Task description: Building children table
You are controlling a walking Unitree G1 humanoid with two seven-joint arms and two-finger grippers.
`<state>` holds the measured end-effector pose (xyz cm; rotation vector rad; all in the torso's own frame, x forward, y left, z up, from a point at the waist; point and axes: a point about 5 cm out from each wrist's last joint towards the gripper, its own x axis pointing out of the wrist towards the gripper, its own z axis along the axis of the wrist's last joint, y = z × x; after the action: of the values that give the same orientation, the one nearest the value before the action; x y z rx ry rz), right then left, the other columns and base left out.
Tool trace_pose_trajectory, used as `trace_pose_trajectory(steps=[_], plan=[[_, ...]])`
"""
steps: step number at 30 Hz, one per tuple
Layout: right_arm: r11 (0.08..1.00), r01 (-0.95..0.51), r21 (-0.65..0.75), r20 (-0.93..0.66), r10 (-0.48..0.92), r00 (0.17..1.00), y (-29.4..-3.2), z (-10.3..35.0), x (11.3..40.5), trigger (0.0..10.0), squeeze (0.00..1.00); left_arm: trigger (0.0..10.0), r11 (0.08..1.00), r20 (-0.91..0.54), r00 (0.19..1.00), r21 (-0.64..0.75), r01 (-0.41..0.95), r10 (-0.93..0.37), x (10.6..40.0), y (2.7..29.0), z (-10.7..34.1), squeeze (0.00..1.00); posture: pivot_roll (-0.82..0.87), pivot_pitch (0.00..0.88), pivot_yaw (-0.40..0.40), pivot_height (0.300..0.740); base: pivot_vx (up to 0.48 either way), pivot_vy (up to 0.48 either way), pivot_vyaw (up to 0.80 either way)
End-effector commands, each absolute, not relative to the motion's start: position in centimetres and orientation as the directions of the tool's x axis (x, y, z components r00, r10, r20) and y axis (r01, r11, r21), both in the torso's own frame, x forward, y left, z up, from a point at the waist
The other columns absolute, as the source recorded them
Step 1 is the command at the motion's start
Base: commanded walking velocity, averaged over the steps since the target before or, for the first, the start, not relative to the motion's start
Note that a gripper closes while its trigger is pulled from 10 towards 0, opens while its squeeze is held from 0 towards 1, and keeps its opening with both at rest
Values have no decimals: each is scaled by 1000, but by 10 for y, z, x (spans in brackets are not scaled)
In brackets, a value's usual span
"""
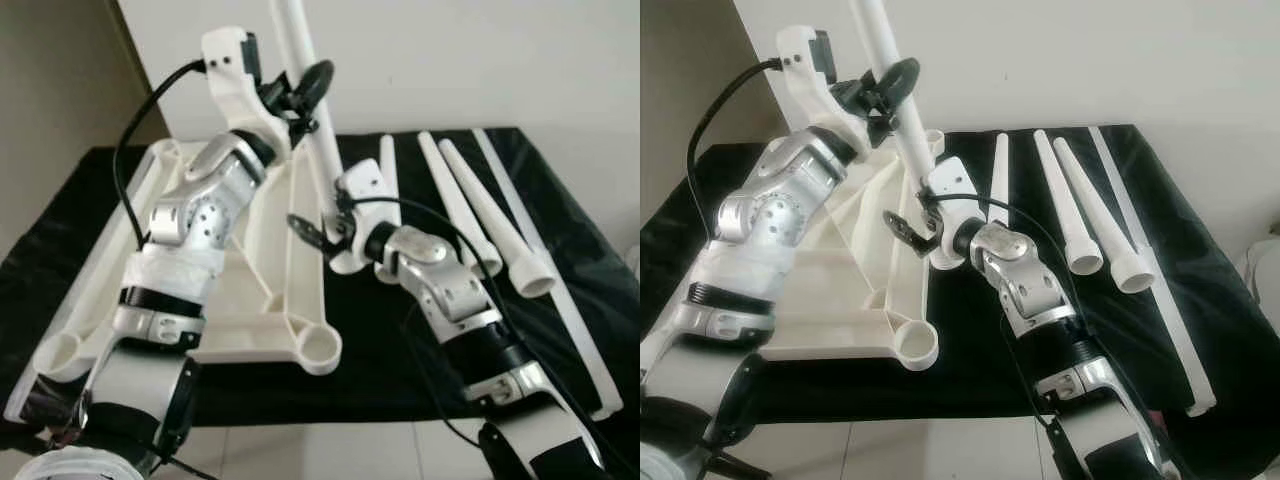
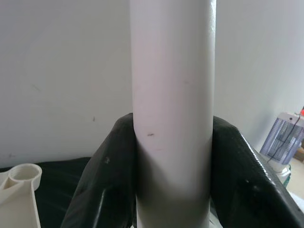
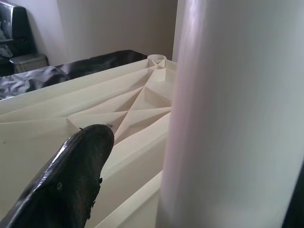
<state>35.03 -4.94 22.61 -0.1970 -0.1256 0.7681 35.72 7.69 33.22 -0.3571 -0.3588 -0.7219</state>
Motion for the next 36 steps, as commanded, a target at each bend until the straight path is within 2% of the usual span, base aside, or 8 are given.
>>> trace_pose_trajectory(steps=[1, 2, 3, 4, 27, 28, 29, 36], plan=[[705, -671, -227, 41, 696, 717, -48, 227, 352, 10000, 0, 10000, 430, 474, 383, -10, 903, -793, 338, 64, 336, 0, -80, 49, 70, 740, 0, 0, 0], [709, -668, -225, 37, 692, 721, -48, 227, 353, 10000, 0, 10000, 425, 475, 379, -10, 905, -795, 337, 63, 336, 0, -80, 49, 70, 740, 0, 0, 0], [712, -667, -219, 35, 689, 724, -48, 226, 354, 6588, 0, 10000, 424, 475, 378, -12, 906, -794, 337, 62, 335, 0, -79, 48, 71, 740, 0, 0, 0], [733, -648, -204, 26, 666, 745, -50, 224, 357, 0, 0, 10000, 422, 476, 378, -17, 907, -794, 335, 63, 335, 0, -78, 48, 72, 740, 0, 0, 0], [767, -632, -112, 28, 638, 769, -54, 222, 357, 0, 0, 10000, 395, 463, 355, -12, 919, -812, 326, 57, 331, 0, -78, 18, 67, 740, 0, 0, 0], [778, -620, -104, 33, 625, 780, -55, 222, 357, 78, 0, 10000, 391, 460, 362, -34, 920, -811, 326, 57, 329, 1000, -81, 14, 66, 740, 0, 0, 0], [783, -614, -101, 33, 619, 785, -55, 221, 357, 10000, 0, 10000, 376, 456, 356, -50, 925, -816, 326, 57, 328, 1000, -81, 15, 67, 740, 0, 0, 0], [813, -578, -67, 55, 581, 812, -60, 223, 356, 10000, 0, 10000, 353, 442, 338, -51, 934, -831, 322, 59, 326, 1000, -81, 20, 67, 740, 0, 0, 0]])
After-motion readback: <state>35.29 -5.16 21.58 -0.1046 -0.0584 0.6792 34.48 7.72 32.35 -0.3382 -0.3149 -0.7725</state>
